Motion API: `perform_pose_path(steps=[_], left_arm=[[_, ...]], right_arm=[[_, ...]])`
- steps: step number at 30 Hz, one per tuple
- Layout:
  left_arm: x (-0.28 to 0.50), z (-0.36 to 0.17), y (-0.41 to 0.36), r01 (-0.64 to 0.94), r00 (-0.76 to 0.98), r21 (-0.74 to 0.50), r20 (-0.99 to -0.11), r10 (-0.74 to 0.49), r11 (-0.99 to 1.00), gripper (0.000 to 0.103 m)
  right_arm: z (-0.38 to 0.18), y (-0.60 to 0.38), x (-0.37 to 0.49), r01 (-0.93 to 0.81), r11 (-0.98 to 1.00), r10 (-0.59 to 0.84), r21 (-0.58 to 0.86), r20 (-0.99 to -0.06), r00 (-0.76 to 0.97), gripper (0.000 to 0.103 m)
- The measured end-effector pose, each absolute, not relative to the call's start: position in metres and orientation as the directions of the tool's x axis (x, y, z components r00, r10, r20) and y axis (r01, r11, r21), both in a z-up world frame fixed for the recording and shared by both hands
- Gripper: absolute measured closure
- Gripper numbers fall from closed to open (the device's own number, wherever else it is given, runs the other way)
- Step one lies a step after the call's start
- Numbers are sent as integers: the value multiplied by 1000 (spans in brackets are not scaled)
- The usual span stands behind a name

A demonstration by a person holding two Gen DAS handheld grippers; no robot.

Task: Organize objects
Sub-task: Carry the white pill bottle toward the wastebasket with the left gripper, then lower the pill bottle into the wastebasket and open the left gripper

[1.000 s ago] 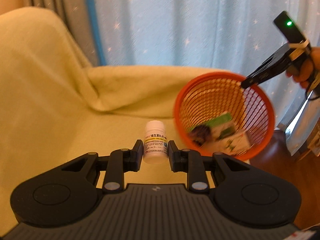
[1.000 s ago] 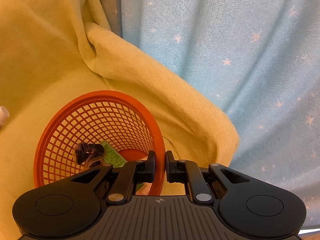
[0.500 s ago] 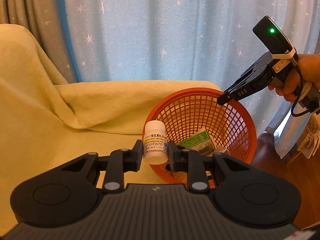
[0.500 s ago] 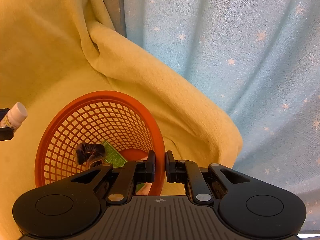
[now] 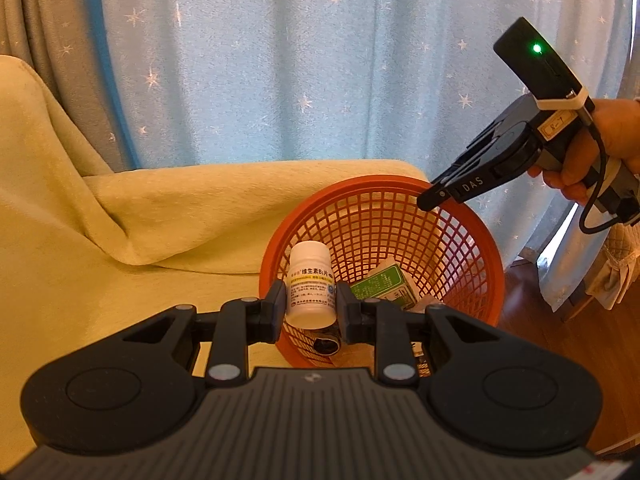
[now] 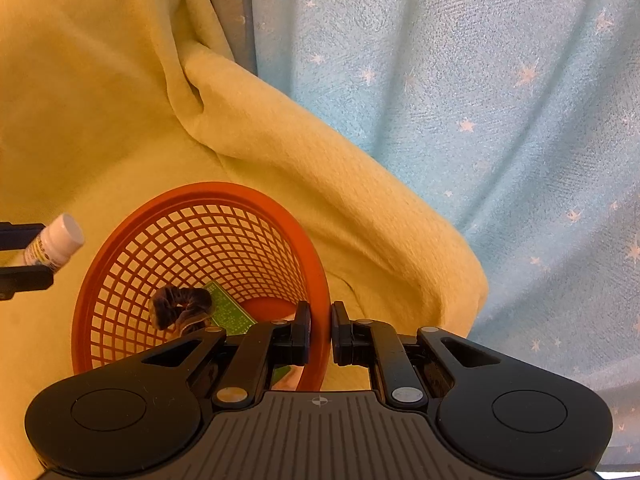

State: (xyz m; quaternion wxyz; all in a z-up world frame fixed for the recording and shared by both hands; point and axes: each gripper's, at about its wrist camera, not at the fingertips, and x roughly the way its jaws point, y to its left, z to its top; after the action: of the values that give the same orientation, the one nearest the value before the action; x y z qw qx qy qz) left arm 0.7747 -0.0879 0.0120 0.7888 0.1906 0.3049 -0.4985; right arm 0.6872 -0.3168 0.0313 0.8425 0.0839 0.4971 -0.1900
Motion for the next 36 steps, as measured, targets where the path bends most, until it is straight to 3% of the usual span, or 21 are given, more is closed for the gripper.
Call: perform_pose_path(steps=[36], left_arm=[[784, 5, -97, 908, 300, -11, -682, -667, 419, 81]], right_arm=[[30, -316, 689, 383, 922, -231, -53, -870, 435, 96]])
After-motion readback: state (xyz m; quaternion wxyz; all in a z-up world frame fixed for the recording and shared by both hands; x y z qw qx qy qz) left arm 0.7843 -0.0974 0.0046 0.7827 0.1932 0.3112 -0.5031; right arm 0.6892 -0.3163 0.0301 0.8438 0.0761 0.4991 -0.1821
